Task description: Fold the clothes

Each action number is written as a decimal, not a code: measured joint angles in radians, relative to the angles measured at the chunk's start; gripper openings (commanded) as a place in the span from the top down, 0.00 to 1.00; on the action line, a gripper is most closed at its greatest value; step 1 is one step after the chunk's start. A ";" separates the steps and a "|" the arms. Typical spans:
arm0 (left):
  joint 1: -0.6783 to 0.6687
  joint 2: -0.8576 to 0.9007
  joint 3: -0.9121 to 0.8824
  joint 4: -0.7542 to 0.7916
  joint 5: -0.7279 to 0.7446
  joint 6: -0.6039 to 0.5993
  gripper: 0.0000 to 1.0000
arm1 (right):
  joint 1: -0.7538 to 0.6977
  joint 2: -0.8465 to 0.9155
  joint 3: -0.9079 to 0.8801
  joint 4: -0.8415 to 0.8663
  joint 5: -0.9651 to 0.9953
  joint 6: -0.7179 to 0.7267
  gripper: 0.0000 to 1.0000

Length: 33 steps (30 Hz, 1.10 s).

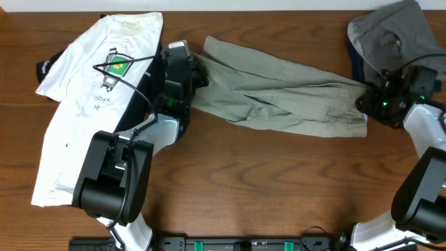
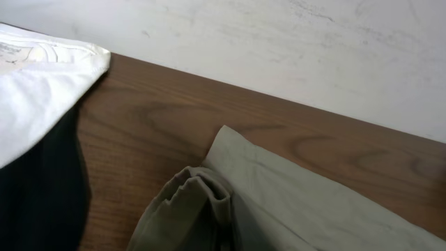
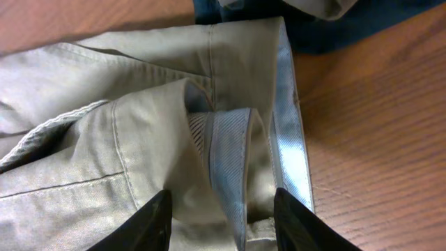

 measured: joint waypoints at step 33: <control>0.000 -0.023 0.000 0.032 0.000 0.023 0.94 | -0.018 -0.113 -0.136 0.173 -0.195 0.004 0.99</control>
